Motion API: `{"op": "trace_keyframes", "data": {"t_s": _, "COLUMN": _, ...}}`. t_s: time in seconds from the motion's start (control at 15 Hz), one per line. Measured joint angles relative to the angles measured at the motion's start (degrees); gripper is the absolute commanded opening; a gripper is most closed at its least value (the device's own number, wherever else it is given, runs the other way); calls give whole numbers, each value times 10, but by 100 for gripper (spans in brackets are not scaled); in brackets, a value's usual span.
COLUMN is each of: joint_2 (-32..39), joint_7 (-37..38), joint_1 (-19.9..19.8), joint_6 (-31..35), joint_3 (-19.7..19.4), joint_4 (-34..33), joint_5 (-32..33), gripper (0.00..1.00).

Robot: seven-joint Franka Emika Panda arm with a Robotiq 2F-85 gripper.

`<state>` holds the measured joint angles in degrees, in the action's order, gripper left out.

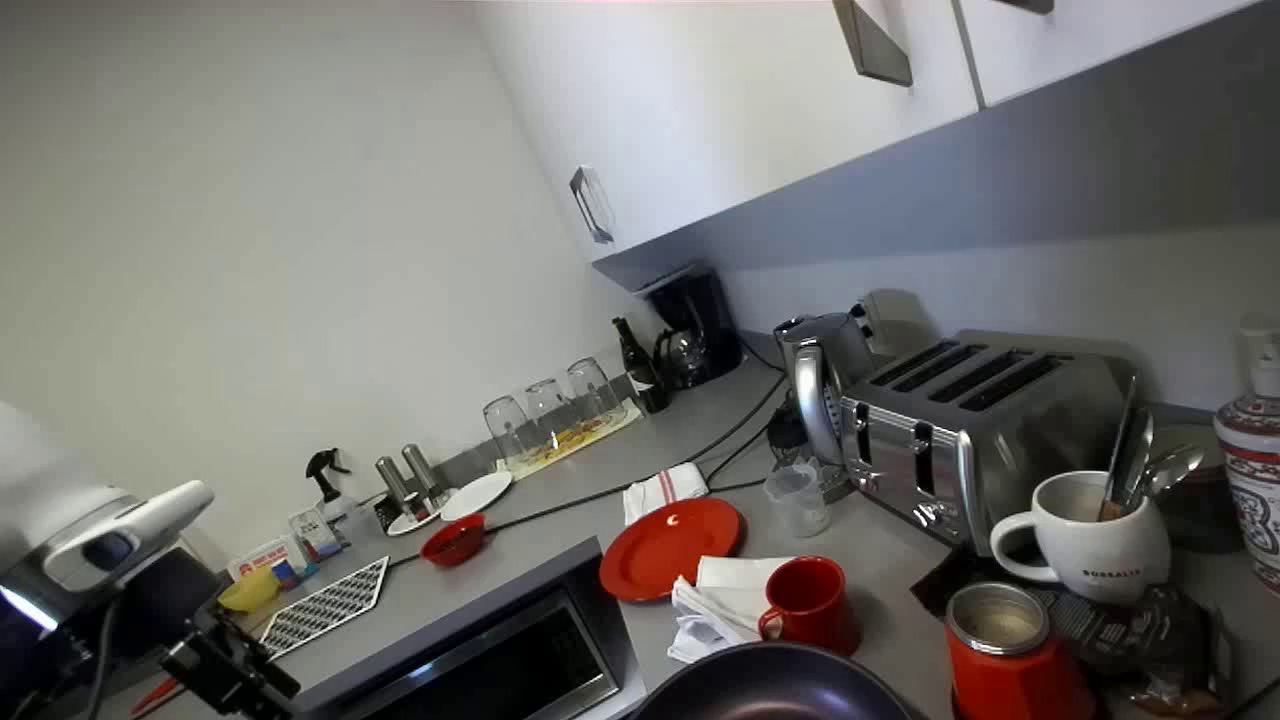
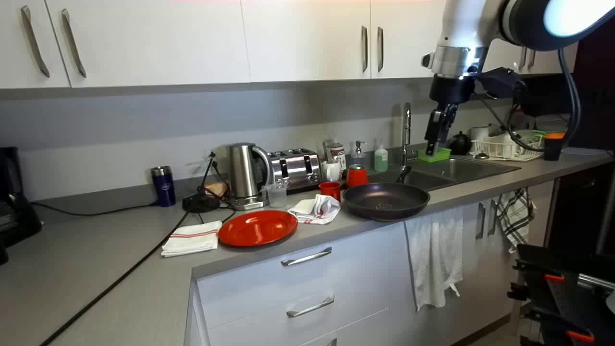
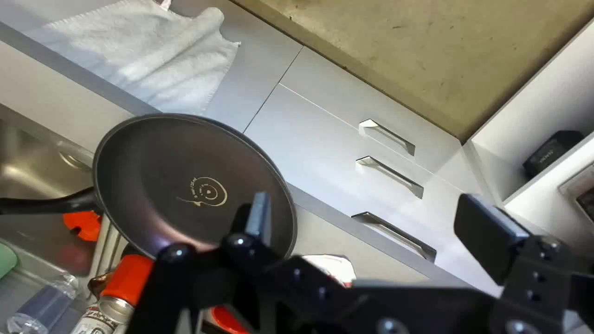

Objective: Open the first top drawer

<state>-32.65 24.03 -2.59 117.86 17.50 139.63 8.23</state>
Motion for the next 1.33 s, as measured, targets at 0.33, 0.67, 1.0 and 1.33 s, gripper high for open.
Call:
{"op": "trace_keyframes", "data": {"t_s": 0.33, "joint_2": 0, "joint_7": 0, "joint_1": 0, "joint_6": 0, "joint_3": 0, "joint_4": 0, "joint_5": 0, "gripper": 100}}
{"op": "trace_keyframes", "data": {"t_s": 0.67, "joint_2": 0, "joint_7": 0, "joint_1": 2, "joint_6": 0, "joint_3": -1, "joint_4": 0, "joint_5": 0, "gripper": 100}}
{"op": "trace_keyframes", "data": {"t_s": 1.0, "joint_2": 10, "joint_7": -17, "joint_1": 19, "joint_6": 4, "joint_3": -9, "joint_4": 6, "joint_5": 0, "gripper": 100}}
{"op": "trace_keyframes", "data": {"t_s": 1.33, "joint_2": 57, "joint_7": -52, "joint_1": 34, "joint_6": 32, "joint_3": -9, "joint_4": 29, "joint_5": 21, "gripper": 100}}
